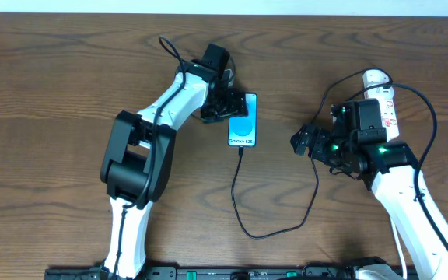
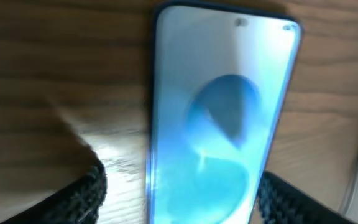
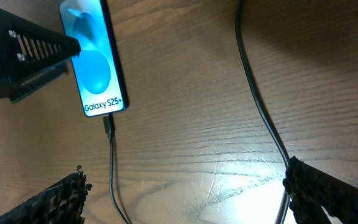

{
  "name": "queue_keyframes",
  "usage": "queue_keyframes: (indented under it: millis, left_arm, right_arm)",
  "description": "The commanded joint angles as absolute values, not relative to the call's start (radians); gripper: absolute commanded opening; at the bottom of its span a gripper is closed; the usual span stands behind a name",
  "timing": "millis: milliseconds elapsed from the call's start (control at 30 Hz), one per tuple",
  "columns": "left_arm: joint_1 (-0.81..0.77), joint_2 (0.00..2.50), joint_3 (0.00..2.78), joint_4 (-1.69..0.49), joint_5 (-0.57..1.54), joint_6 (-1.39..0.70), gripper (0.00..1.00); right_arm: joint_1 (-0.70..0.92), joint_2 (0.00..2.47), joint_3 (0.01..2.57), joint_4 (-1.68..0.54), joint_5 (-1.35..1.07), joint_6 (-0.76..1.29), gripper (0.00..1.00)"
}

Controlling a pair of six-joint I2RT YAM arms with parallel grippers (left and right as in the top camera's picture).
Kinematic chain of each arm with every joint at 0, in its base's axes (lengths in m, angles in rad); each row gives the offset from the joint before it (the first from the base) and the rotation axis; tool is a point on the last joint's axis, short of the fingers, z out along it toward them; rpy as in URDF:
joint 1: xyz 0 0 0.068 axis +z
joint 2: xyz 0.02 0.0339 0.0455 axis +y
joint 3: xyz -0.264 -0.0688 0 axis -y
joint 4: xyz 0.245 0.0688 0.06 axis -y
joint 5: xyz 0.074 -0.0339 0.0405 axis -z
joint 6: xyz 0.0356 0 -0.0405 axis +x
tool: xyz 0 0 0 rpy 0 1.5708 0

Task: Plug charger to phone and switch on socket
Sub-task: 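Open the left gripper and lift it away from the phone, then move the right gripper over the white power strip's switch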

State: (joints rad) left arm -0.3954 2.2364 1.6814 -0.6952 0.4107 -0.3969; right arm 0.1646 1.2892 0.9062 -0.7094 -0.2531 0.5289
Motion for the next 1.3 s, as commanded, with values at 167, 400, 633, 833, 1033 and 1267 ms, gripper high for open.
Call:
queue_keyframes:
  millis: [167, 400, 633, 833, 1033, 1267]
  left_arm:
    - [-0.358, 2.226, 1.698, -0.848, 0.275, -0.386, 0.86]
    - [-0.296, 1.998, 1.702, -0.928, 0.274, -0.348, 0.87]
    - [-0.244, 1.693, 1.702, -1.038, 0.088, -0.325, 0.87]
    - [-0.244, 1.633, 1.701, -1.151, -0.016, -0.326, 0.87]
    - [-0.244, 1.633, 1.701, -1.151, -0.016, -0.326, 0.87]
    - [-0.244, 1.633, 1.701, -1.151, -0.016, -0.326, 0.87]
  right_arm:
    - [0.147, 1.277, 0.914, -0.709, -0.245, 0.511, 0.99]
    - [0.147, 1.277, 0.914, -0.61, -0.192, 0.519, 0.99]
    - [0.147, 1.277, 0.914, -0.544, -0.214, 0.575, 0.99]
    - [0.142, 1.275, 0.933, -0.485, -0.268, 0.554, 0.99]
    - [-0.044, 1.425, 1.431, -0.956, -0.012, 0.402, 0.99]
    - [-0.377, 1.822, 1.781, -1.097, 0.062, 0.369, 0.99]
